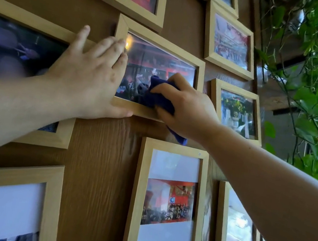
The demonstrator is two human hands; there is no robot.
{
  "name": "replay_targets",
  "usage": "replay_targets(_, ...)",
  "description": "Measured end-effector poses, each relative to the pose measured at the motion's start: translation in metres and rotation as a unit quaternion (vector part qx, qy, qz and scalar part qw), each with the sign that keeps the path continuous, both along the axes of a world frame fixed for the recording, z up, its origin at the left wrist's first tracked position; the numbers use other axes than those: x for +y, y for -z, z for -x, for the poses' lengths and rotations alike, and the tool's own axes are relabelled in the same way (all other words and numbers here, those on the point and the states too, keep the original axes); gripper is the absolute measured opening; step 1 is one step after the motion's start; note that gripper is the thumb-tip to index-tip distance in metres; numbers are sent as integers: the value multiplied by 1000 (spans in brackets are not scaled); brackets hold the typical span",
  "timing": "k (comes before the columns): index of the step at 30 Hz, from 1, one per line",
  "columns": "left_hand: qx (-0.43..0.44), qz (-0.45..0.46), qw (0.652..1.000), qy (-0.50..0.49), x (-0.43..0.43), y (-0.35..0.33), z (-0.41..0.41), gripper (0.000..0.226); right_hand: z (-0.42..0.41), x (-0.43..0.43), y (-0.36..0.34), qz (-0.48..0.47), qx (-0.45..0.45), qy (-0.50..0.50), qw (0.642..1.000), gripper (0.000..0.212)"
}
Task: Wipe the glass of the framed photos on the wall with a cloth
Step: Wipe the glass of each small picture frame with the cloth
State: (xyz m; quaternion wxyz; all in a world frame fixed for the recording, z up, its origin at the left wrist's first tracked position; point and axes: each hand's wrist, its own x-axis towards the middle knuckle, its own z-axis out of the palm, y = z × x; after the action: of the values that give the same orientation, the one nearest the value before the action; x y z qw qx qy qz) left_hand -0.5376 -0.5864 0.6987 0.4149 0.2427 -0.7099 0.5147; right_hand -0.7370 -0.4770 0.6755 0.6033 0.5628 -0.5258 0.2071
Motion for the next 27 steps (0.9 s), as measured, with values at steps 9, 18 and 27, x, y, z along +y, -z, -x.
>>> replay_targets(9,-71,12,988,136,21,25,28,102,20,62,34,46,-92,66,993,36)
replay_targets(18,-166,34,962,216,50,69,89,95,64,106,92,44,-170,122,977,37)
replay_targets(27,-213,-14,952,220,87,111,192,98,148,125,178,8,-253,145,957,33)
